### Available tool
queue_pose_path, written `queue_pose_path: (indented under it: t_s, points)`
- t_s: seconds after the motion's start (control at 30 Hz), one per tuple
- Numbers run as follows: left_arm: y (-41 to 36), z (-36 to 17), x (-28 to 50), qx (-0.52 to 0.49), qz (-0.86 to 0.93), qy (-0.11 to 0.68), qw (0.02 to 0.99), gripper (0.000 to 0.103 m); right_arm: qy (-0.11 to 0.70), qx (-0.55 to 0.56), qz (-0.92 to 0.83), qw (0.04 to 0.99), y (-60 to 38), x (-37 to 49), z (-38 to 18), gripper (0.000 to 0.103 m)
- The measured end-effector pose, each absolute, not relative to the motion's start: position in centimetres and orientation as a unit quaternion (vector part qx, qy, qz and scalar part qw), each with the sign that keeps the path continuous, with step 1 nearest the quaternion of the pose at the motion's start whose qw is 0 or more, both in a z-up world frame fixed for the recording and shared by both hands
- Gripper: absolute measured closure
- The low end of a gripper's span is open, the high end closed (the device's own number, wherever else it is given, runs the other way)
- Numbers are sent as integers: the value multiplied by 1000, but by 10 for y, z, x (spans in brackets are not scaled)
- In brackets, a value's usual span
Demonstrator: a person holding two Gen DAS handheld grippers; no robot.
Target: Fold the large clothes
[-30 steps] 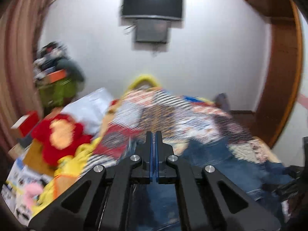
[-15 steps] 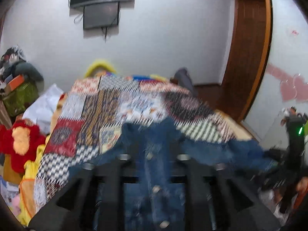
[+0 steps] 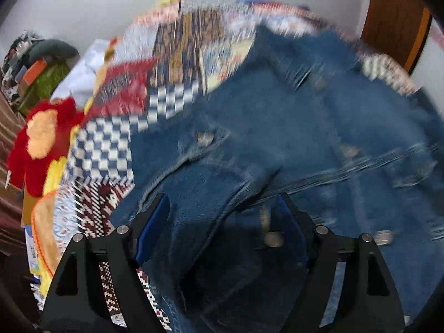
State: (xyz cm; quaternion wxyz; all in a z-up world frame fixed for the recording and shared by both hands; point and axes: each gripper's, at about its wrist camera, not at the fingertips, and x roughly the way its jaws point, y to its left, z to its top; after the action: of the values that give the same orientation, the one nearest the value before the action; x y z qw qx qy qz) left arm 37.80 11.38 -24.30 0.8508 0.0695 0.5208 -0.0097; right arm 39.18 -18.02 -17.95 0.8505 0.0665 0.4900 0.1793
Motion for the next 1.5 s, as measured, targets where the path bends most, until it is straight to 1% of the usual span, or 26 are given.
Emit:
queue_pose_path:
  t_s: [0.13,0.17,0.2,0.23,0.27,0.3,0.33,0.37,0.5,0.67,0.77,0.83,0.9,0.97,1.07,1.23,1.3,1.4,1.43,1.47,1.5]
  points:
    - [126,-269,395,67,7,528,847,26,496,53,178,848,-172,395,-182,0]
    - [127,-270,399,60,7,523,850,32,497,51,177,848,-171,396,-183,0]
    - [128,-269,401,53,8,517,854,40,498,50,177,848,-170,396,-183,0]
    - [128,-267,404,49,14,512,858,60,499,49,176,847,-169,397,-184,0]
    - [129,-265,408,46,18,511,858,71,501,49,175,846,-169,398,-186,0]
    - [129,-262,411,42,18,507,861,78,502,48,175,845,-169,399,-187,0]
    - [130,-256,415,37,16,502,864,88,504,48,174,844,-169,399,-188,0]
    - [130,-249,418,31,17,498,866,92,506,49,173,844,-169,400,-190,0]
    - [123,-202,424,3,-6,458,889,94,505,61,176,843,-173,402,-189,0]
    - [73,-112,423,-5,-64,366,928,94,489,83,168,852,-191,401,-180,0]
    - [33,-77,424,-10,-113,332,936,94,478,106,161,857,-211,400,-171,0]
    - [7,-69,427,-12,-143,327,934,94,469,117,151,862,-227,398,-164,0]
    - [-20,-72,428,-12,-164,332,929,94,461,122,139,868,-243,393,-157,0]
    - [-47,-85,431,-20,-192,354,915,94,456,126,128,872,-259,389,-152,0]
    - [-78,-119,433,-12,-213,395,893,94,451,135,111,875,-283,381,-147,0]
    - [-118,-186,421,21,-257,496,829,94,455,138,90,875,-311,373,-147,0]
    - [-130,-201,410,47,-264,516,813,92,459,139,88,873,-315,371,-150,0]
    - [-137,-214,395,80,-268,528,802,84,467,143,92,868,-313,373,-156,0]
    - [-137,-213,391,82,-269,525,804,77,470,145,97,865,-309,375,-159,0]
    - [-135,-212,388,76,-270,521,806,65,472,145,101,864,-306,375,-159,0]
    - [-128,-208,386,61,-271,519,809,56,474,146,108,861,-301,377,-161,0]
